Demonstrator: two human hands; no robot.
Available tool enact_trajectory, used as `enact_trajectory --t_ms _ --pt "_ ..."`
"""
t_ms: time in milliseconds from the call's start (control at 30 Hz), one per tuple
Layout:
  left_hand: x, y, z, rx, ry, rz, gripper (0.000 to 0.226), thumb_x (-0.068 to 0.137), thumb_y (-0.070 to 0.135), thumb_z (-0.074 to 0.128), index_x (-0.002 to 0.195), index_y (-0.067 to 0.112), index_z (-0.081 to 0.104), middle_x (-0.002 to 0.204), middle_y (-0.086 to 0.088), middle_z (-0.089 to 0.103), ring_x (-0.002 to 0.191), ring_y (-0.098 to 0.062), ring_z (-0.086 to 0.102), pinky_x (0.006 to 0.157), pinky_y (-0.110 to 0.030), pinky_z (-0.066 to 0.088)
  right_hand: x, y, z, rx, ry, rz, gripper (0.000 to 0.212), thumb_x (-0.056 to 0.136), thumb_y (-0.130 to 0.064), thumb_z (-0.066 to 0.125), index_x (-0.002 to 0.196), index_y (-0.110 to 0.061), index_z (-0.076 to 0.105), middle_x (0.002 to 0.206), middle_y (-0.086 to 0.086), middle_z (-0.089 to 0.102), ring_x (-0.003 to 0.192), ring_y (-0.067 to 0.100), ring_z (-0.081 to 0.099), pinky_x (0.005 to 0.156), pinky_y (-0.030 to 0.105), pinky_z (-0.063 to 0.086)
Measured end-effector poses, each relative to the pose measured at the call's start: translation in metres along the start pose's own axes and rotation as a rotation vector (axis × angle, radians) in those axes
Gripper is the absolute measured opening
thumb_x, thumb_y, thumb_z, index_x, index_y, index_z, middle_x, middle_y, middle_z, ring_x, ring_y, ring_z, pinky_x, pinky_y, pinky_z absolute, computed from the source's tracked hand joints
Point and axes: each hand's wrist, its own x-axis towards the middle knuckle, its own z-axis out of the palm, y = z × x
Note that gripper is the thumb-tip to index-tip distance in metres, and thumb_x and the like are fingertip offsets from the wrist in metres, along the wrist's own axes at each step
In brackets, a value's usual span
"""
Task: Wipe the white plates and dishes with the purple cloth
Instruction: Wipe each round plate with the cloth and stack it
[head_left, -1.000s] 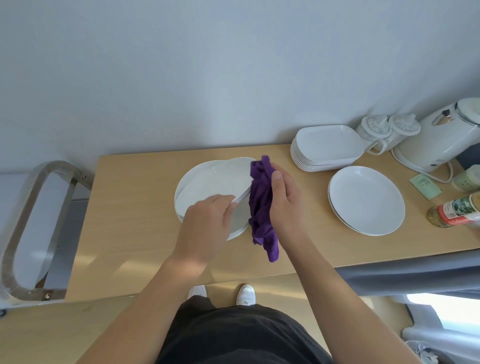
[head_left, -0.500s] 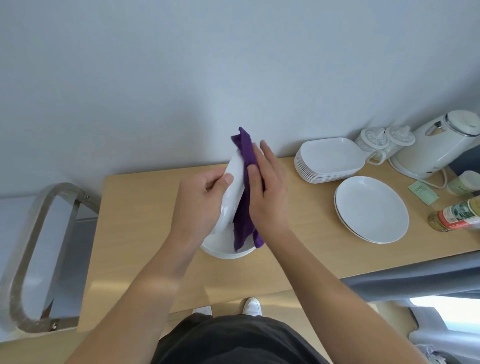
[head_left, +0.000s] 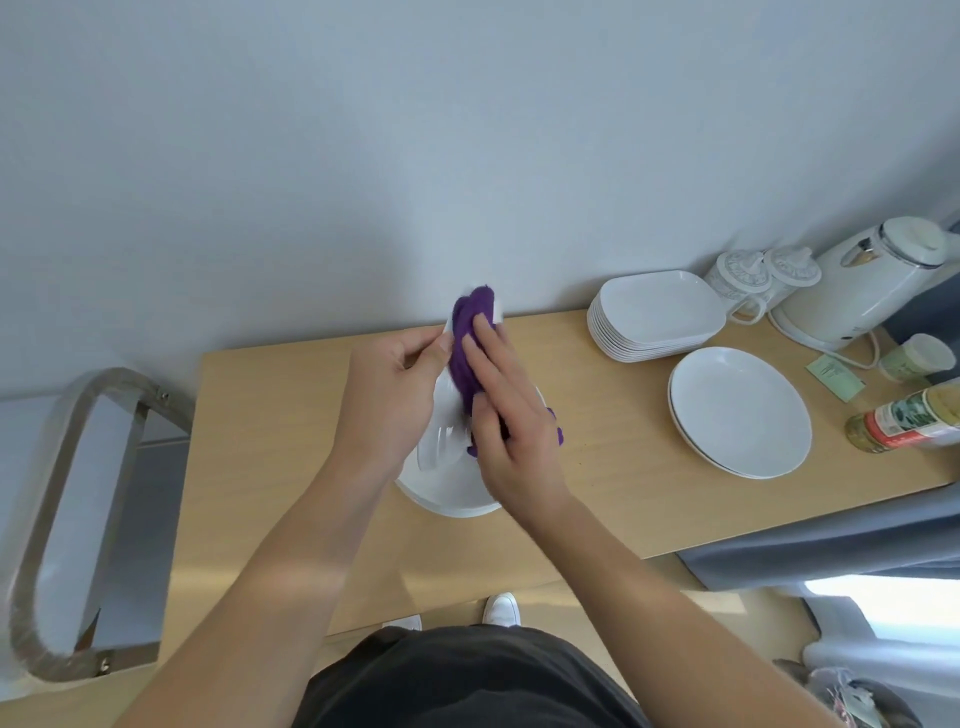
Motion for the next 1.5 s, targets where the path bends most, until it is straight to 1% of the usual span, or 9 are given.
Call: enact_trajectory --t_ms 167,300,467,533,733,933,1033,1267,1500 --pt "-0.005 0.008 0.0 0.007 -0.04 0.031 0.02 0.092 0.031 0.059 0.089 0.039 0.077 0.085 -0.002 0.066 0.08 -0.017 0.057 0.09 -0.06 0.049 0.052 0.011 -0.014 0.177 0.18 0.436 0.041 0.105 -0.02 0.039 0.143 -0.021 0.054 0.147 -0.012 0.053 0.141 0.002 0.04 0.121 0.033 0.029" --pt "-0.011 0.014 0.002 0.023 -0.046 0.049 0.022 0.091 0.034 0.058 0.086 0.047 0.075 0.086 -0.007 0.071 0.082 -0.019 0.061 0.089 -0.058 0.05 0.059 0.025 -0.016 0.26 0.168 0.76 0.04 0.096 -0.046 0.039 0.123 -0.039 0.068 0.124 -0.019 0.068 0.123 0.005 0.058 0.114 0.041 0.04" --pt "-0.001 0.009 -0.002 0.0 0.011 0.025 0.015 0.087 0.037 0.062 0.076 0.031 0.07 0.079 0.0 0.055 0.075 -0.013 0.045 0.073 -0.035 0.041 0.034 -0.018 -0.008 0.182 0.148 0.431 0.049 0.101 -0.001 0.036 0.143 -0.02 0.053 0.15 -0.012 0.049 0.139 -0.002 0.04 0.117 0.025 0.032" --pt "0.002 0.005 -0.003 -0.026 0.042 0.025 0.024 0.09 0.032 0.063 0.078 0.014 0.073 0.077 -0.005 0.066 0.073 -0.014 0.049 0.072 -0.037 0.044 0.016 -0.023 0.001 0.078 0.121 0.185 0.047 0.097 0.008 0.044 0.14 -0.009 0.054 0.152 -0.001 0.046 0.143 0.009 0.039 0.118 0.03 0.032" --pt "0.004 0.006 -0.002 -0.199 0.106 -0.076 0.031 0.095 0.008 0.061 0.07 0.017 0.078 0.08 -0.012 0.07 0.076 -0.019 0.058 0.078 -0.037 0.05 -0.034 0.003 0.011 -0.207 0.019 -0.165 0.041 0.092 0.014 0.055 0.131 0.002 0.061 0.145 0.016 0.051 0.14 0.037 0.043 0.115 0.052 0.037" --pt "0.006 0.007 0.0 -0.216 0.047 -0.093 0.02 0.092 0.017 0.065 0.081 0.021 0.081 0.092 -0.012 0.076 0.089 -0.027 0.069 0.094 -0.057 0.053 -0.005 -0.003 0.015 -0.255 0.098 -0.076 0.042 0.1 0.008 0.037 0.141 0.007 0.048 0.154 0.014 0.037 0.148 0.041 0.028 0.122 0.044 0.026" --pt "0.008 0.008 -0.001 -0.213 0.068 -0.094 0.014 0.085 0.023 0.067 0.083 0.018 0.08 0.097 -0.026 0.072 0.088 -0.027 0.064 0.093 -0.065 0.048 0.01 -0.002 0.014 -0.311 0.18 -0.077 0.044 0.093 0.015 0.043 0.136 0.01 0.052 0.148 0.017 0.046 0.137 0.043 0.042 0.115 0.047 0.035" --pt "0.016 0.008 -0.007 -0.223 0.159 -0.111 0.013 0.089 0.017 0.069 0.084 0.023 0.079 0.094 -0.004 0.077 0.099 -0.027 0.071 0.098 -0.055 0.051 -0.049 0.002 0.019 -0.403 0.083 -0.229 0.038 0.09 0.014 0.056 0.126 0.005 0.064 0.142 0.007 0.053 0.114 0.033 0.051 0.105 0.037 0.041" --pt "0.002 0.004 -0.002 -0.141 -0.027 -0.055 0.017 0.088 0.024 0.067 0.083 0.012 0.078 0.074 -0.009 0.066 0.072 -0.018 0.049 0.072 -0.041 0.046 0.034 0.002 0.002 -0.284 0.248 0.058 0.045 0.098 0.0 0.035 0.138 0.004 0.054 0.149 0.005 0.045 0.143 0.008 0.036 0.119 0.042 0.03"
